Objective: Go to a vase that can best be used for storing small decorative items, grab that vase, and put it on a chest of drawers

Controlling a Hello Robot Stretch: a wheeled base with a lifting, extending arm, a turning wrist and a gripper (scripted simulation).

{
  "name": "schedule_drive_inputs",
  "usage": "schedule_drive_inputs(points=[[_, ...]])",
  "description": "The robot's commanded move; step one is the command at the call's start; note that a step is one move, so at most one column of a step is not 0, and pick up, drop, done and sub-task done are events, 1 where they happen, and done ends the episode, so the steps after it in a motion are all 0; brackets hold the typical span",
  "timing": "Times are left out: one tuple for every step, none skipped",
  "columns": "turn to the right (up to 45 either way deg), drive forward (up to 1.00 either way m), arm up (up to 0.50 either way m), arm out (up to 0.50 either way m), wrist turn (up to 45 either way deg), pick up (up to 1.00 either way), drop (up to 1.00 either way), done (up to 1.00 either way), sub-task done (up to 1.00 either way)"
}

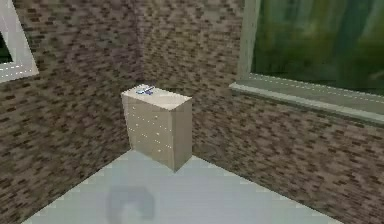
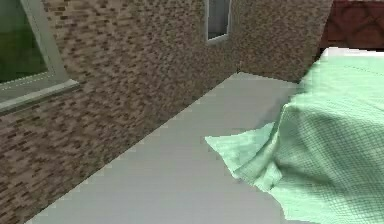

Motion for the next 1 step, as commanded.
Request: schedule_drive_inputs(points=[[-45.0,0.0,0.0,0.0,0.0,0.0,0.0,0.0,0.0]])
